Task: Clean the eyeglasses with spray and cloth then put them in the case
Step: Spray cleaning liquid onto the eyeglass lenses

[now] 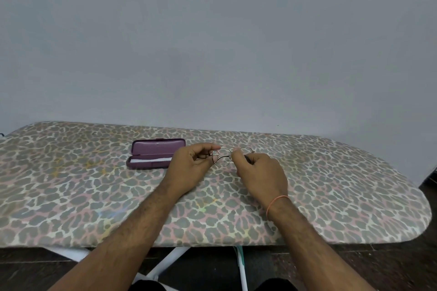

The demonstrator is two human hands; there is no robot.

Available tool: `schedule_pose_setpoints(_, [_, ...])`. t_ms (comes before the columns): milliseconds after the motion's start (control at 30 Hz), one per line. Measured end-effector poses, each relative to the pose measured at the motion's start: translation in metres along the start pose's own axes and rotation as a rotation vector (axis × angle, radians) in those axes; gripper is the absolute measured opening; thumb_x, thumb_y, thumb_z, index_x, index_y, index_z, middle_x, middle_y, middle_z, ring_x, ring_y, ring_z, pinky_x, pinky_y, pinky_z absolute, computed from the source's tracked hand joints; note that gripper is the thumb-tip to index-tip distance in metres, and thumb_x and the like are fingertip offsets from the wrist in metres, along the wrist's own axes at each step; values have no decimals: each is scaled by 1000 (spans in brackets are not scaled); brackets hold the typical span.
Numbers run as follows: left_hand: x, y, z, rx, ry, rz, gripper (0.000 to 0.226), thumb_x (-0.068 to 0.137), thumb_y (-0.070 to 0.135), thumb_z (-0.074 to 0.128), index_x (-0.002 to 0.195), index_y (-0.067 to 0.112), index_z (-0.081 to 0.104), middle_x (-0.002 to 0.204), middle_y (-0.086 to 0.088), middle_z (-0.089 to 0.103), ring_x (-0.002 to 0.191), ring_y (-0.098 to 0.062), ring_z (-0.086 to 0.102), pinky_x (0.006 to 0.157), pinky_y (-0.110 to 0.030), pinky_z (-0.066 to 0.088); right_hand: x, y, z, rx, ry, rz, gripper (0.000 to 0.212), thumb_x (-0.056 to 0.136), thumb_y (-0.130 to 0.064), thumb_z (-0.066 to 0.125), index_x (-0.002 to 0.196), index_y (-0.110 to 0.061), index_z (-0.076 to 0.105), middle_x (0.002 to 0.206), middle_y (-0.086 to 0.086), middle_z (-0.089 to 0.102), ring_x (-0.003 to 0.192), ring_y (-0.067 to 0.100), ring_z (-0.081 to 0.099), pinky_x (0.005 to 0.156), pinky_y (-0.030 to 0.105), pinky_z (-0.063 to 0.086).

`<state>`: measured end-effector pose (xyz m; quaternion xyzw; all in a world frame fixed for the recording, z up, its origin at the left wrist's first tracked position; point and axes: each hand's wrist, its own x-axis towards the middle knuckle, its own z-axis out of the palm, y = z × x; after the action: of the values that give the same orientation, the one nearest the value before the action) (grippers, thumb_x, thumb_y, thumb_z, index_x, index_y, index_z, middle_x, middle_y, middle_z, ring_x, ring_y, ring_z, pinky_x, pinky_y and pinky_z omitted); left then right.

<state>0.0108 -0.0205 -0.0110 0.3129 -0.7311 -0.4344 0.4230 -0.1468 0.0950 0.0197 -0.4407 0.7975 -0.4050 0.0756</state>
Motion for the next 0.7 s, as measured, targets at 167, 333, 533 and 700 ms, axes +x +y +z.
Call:
schedule_pose_setpoints(167, [0,1,0,-7,0,4,26,95,10,82,114,28,82,104,6,83,94,-1,76,85,-11,57,0,1,-3,-7,-17,-5,85,89,-85,41,77,-7,71,75,5,76,61,28,64,65,43,57])
schedule_pose_setpoints(333, [-2,2,0,-7,7,8,27,95,10,82,115,28,82,101,10,82,90,7,73,82,-8,55,1,1,-2,1,-37,0,74,89,-77,44,63,-10,58,77,8,76,52,16,48,57,35,43])
schedule_pose_setpoints(533, [-1,0,0,1,10,9,26,95,12,83,117,25,83,103,10,82,93,4,75,84,-9,56,0,-1,-5,7,-43,0,77,88,-77,45,75,-6,72,75,6,76,52,14,51,64,44,57])
schedule_pose_setpoints(700, [-1,0,0,1,13,11,27,94,12,83,116,28,83,102,11,82,94,0,76,84,-11,57,1,1,-8,55,-47,-2,85,89,-84,42,75,-6,73,65,-2,74,49,12,50,68,46,59])
